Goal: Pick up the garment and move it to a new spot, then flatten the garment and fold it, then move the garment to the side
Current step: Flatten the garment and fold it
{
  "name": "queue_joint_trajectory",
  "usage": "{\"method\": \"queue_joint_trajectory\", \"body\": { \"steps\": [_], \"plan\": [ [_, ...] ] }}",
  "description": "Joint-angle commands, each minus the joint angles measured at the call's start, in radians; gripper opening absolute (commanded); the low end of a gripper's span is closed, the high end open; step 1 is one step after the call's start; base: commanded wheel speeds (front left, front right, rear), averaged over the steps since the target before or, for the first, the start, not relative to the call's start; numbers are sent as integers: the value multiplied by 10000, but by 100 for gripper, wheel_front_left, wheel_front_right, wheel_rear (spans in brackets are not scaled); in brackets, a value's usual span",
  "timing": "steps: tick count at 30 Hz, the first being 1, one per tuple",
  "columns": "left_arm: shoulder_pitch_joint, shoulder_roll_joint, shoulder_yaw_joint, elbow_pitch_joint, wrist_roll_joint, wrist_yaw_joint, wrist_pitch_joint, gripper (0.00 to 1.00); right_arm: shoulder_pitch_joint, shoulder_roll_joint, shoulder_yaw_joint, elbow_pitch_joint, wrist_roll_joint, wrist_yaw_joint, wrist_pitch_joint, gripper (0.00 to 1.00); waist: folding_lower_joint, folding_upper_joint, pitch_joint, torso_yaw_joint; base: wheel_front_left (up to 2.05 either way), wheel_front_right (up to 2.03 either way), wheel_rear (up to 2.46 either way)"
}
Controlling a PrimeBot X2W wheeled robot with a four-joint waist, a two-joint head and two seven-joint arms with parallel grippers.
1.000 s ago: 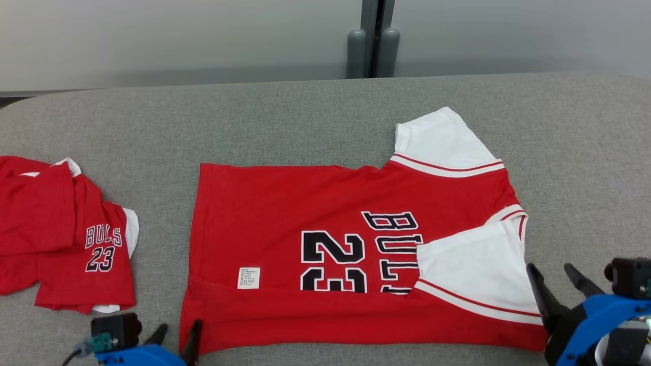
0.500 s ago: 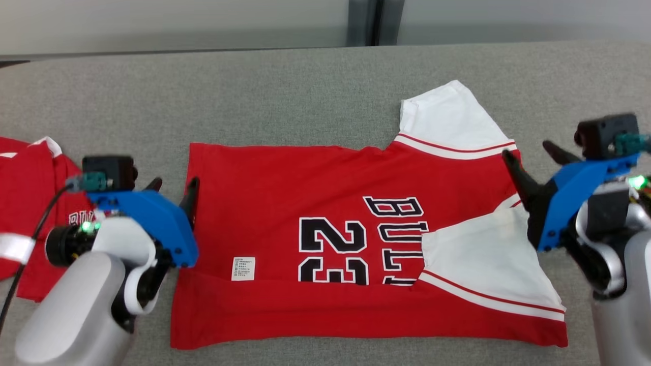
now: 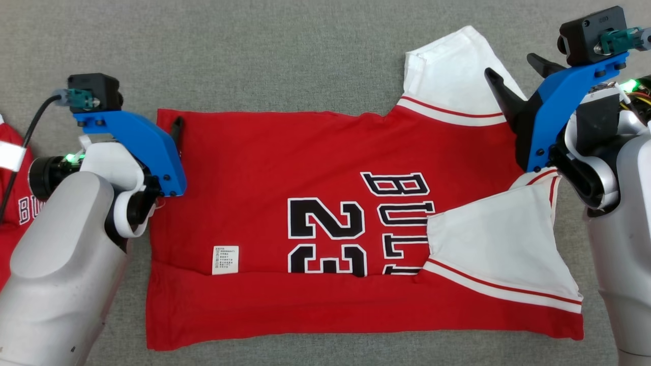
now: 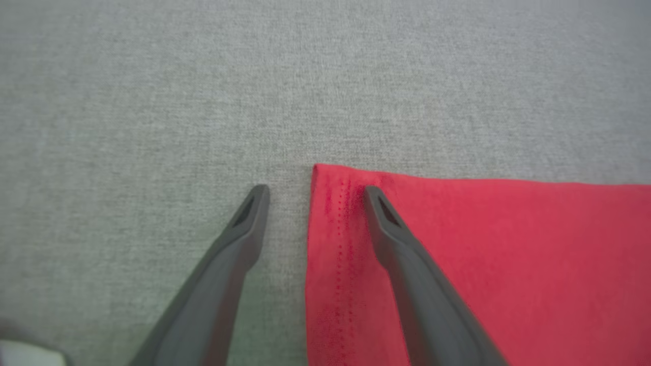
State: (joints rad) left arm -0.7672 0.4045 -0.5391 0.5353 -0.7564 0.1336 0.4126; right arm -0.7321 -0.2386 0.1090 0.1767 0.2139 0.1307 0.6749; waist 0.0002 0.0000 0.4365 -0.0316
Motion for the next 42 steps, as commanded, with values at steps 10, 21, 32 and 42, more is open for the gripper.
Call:
{"method": "queue_joint_trajectory", "body": {
  "steps": [10, 21, 32, 42],
  "plan": [
    [-167, -387, -299, 799, -280, -458, 446, 34, -409, -150, 136, 654, 228, 1, -319, 100, -2, 0, 380, 25, 0, 0, 0],
    [106, -635, -679, 697, -100, -808, 24, 0, -1578, -511, -337, 1649, 98, 1, 297, 100, -2, 0, 758, 613, 0, 0, 0],
    [-45, -1183, -994, 388, -32, -1008, -456, 0, -2993, -796, -1356, 3711, -1164, 1, 264, 100, -2, 0, 1304, 1545, 0, 0, 0],
    [-44, -1507, -1167, 522, -84, -1129, -653, 0, -3153, -580, -1701, 4816, -1056, 5, 574, 95, -2, 0, 1544, 1876, 0, 0, 0]
  ]
}}
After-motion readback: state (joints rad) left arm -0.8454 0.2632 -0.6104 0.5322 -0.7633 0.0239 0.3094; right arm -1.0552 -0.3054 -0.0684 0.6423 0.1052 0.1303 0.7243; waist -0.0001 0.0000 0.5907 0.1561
